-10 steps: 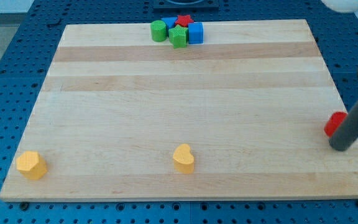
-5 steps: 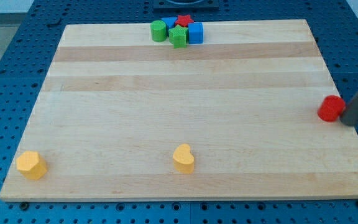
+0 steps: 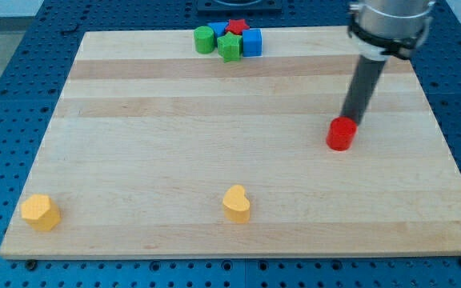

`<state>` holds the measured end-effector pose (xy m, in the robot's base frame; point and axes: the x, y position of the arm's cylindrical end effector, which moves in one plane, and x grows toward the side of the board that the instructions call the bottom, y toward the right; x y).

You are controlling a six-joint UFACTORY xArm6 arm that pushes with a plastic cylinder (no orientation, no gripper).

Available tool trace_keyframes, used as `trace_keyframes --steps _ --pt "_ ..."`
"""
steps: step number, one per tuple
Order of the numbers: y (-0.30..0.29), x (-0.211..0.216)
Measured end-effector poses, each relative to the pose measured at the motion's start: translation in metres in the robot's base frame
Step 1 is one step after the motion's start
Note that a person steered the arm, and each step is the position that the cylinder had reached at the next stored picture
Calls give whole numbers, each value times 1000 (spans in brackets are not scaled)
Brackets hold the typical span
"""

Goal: Push red circle towards the center

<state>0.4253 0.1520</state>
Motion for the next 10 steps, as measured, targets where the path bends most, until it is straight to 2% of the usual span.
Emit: trace_keyframes --steps 2,4,5,6,7,9,10 --pt "27 4" --pt "29 13" --pt "40 23" --pt "58 59" --pt "27 62" --pt "-71 20" --pt "-91 13"
